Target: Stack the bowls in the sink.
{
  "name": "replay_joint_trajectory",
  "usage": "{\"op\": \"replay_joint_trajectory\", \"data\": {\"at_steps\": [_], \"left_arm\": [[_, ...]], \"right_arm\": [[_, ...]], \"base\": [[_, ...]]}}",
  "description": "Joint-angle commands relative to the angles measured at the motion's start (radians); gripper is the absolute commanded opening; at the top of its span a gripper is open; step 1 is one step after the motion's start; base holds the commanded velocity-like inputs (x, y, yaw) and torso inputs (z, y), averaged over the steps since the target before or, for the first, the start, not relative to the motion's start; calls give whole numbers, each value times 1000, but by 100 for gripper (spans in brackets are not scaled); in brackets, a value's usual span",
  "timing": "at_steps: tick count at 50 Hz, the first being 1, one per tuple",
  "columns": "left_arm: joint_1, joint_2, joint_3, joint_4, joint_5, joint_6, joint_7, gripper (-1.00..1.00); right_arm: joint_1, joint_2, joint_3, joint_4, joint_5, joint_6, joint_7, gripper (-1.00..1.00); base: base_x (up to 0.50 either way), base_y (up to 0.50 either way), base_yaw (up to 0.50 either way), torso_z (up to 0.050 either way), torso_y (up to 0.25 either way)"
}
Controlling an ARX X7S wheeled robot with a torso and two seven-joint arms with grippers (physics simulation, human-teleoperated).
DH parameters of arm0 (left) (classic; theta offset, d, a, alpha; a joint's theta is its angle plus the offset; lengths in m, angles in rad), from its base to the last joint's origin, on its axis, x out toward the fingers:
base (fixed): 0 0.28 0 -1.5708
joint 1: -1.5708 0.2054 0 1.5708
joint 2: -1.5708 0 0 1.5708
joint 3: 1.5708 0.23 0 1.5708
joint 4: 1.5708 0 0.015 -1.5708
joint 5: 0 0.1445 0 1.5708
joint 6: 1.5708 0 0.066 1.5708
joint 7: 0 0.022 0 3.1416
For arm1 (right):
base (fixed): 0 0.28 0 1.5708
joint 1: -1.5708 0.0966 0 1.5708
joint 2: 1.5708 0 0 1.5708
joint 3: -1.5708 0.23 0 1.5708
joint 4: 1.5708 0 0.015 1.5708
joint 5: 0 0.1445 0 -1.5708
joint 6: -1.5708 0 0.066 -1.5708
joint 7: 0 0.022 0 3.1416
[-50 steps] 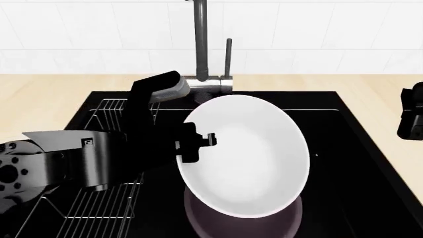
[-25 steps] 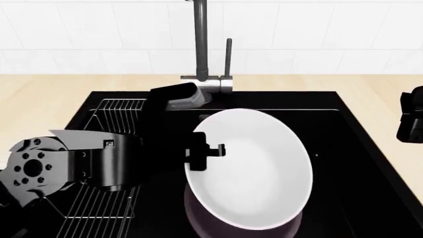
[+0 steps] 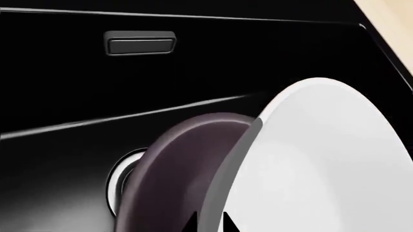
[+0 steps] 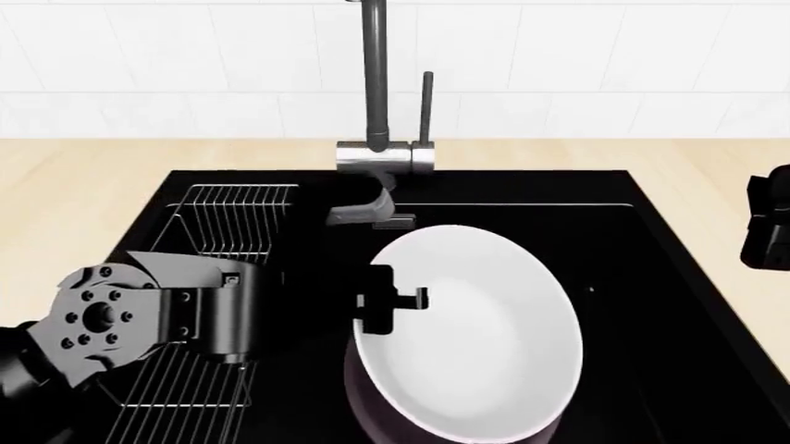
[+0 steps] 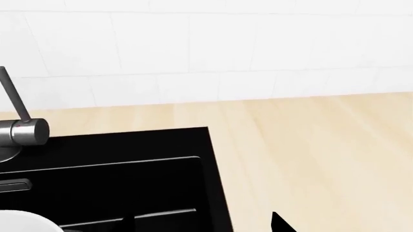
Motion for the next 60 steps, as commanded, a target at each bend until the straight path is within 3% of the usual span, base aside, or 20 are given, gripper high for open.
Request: {"op": "replay_joint_trajectory", "data": {"at_steps": [1, 60], "left_arm": [[8, 14, 10, -22, 15, 2, 17, -100], [58, 44, 64, -91, 76, -8, 82, -100]], "right_arm": [[-10, 5, 1, -2, -7, -6, -8, 100], [-62, 29, 7, -15, -36, -36, -43, 100]], "base": [[0, 0, 0, 0, 0], [0, 0, 0, 0, 0]]}}
